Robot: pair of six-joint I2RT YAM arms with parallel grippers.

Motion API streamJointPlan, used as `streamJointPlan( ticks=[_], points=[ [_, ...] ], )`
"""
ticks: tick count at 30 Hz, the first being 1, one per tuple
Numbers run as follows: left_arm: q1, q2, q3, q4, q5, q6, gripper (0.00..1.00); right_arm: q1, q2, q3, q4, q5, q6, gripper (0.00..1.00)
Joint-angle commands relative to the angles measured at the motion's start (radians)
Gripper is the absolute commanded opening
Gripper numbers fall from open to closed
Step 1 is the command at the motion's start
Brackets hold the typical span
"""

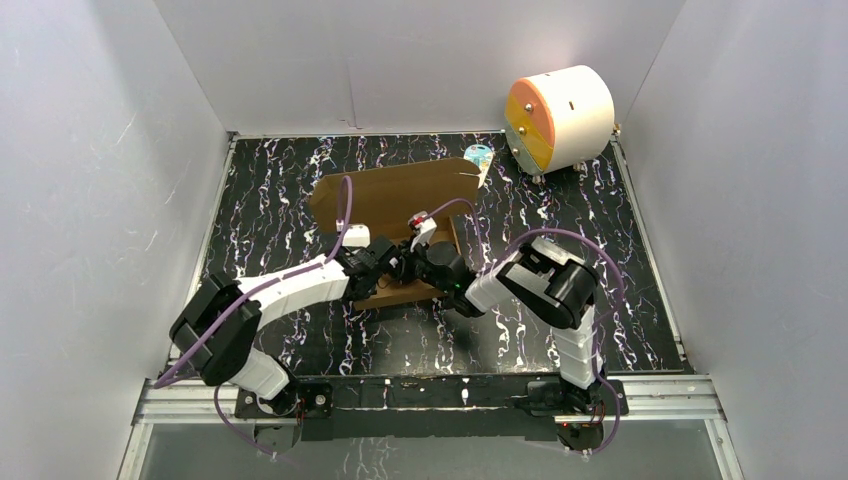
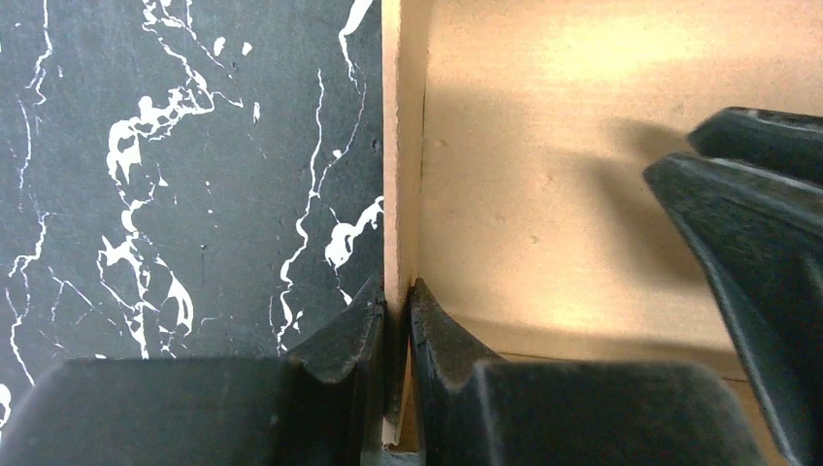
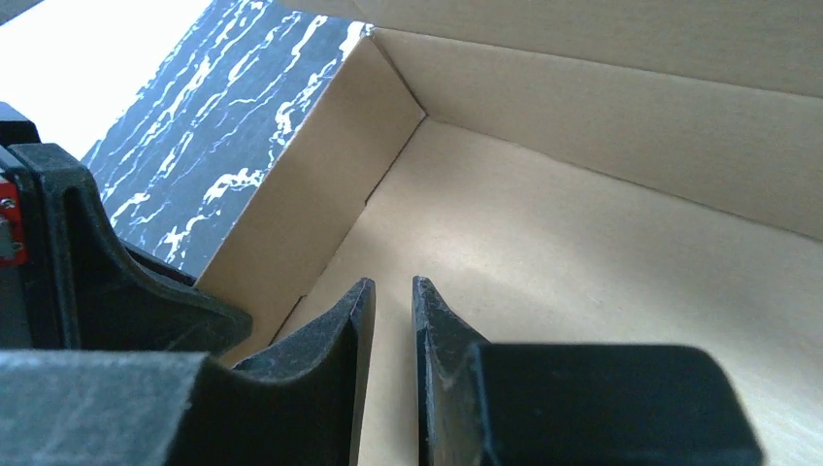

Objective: Fold the paper box

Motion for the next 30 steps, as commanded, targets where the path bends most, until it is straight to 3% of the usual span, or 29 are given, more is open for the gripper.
streamJointPlan(
  ticks=[1,10,21,26,30],
  points=[
    [0.014,0.062,-0.016,-0.106,-0.07,0.027,0.0,-0.003,-0.072,-0.022,-0.039,0.08,-0.068,0.29],
    [0.043,-0.058,-0.028,-0.039,-0.015,0.061,0.2,-0.004,-0.23,-0.094,-0.137,0.146,-0.196,0.3],
    [0.093,-0.254,-0.073,-0.012,0.055,0.067,0.42,-0.004,-0.377,-0.103,-0.29,0.147,-0.316,0.41],
    [0.129,-0.373,-0.052,-0.02,0.102,0.114,0.61,-0.005,-0.495,-0.102,-0.456,0.169,-0.396,0.49],
    [0.218,-0.458,-0.039,-0.01,0.179,0.192,0.69,-0.02,-0.606,-0.087,-0.642,0.2,-0.469,0.57]
  ],
)
